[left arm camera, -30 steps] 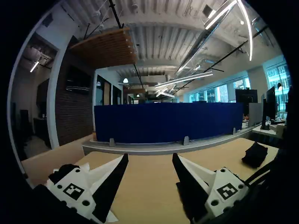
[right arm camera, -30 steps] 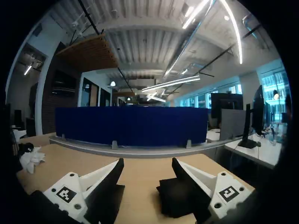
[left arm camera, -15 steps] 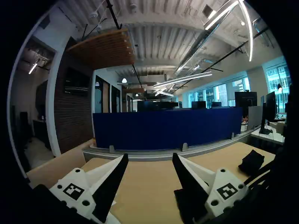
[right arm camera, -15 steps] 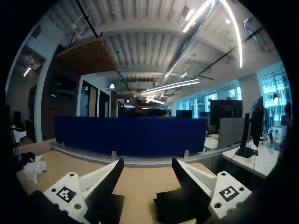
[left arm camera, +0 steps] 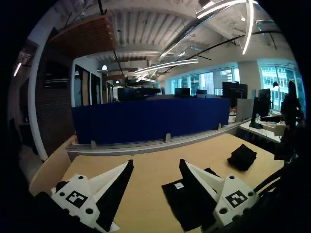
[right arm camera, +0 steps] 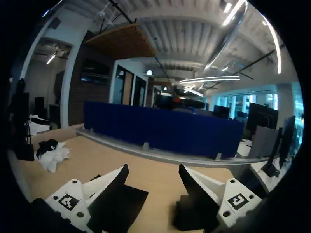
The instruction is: Fold towel
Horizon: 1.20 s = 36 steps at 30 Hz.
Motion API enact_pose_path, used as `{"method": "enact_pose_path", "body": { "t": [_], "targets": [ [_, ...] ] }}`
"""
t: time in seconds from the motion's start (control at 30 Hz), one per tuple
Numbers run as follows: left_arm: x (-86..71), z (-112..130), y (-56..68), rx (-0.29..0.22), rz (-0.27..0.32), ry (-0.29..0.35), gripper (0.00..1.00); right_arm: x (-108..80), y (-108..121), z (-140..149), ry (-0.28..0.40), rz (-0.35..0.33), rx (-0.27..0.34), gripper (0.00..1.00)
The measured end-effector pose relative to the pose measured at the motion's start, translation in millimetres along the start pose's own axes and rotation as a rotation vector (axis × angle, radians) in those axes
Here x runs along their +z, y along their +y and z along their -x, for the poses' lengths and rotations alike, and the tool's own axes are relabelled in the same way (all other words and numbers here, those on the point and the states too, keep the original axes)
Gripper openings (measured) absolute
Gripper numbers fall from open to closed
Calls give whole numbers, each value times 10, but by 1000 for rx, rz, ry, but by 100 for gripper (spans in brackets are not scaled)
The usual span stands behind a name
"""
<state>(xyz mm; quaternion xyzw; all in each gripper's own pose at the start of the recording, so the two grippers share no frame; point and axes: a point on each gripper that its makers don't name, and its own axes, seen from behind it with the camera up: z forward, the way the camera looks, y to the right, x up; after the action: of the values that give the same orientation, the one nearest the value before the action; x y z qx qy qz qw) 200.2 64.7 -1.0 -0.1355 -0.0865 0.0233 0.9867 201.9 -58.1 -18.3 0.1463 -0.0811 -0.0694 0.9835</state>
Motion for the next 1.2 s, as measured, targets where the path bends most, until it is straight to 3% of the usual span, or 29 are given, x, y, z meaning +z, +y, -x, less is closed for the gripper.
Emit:
{"method": "enact_pose_path", "body": {
  "t": [0.2,0.5,0.8,1.2],
  "targets": [
    [-7,24,211,-5,114,-40,87,-6,-204,47,-65,-111,-19,100],
    [16,260,285,20,145,-100,87,43,-316,194,-120,-162,-37,100],
    [72,780,387,45,177,-198,87,60,-462,650,-221,-206,-40,100],
    [24,1552,598,53,242,-323,87,46,-626,1400,-335,-249,-61,100]
  ]
}}
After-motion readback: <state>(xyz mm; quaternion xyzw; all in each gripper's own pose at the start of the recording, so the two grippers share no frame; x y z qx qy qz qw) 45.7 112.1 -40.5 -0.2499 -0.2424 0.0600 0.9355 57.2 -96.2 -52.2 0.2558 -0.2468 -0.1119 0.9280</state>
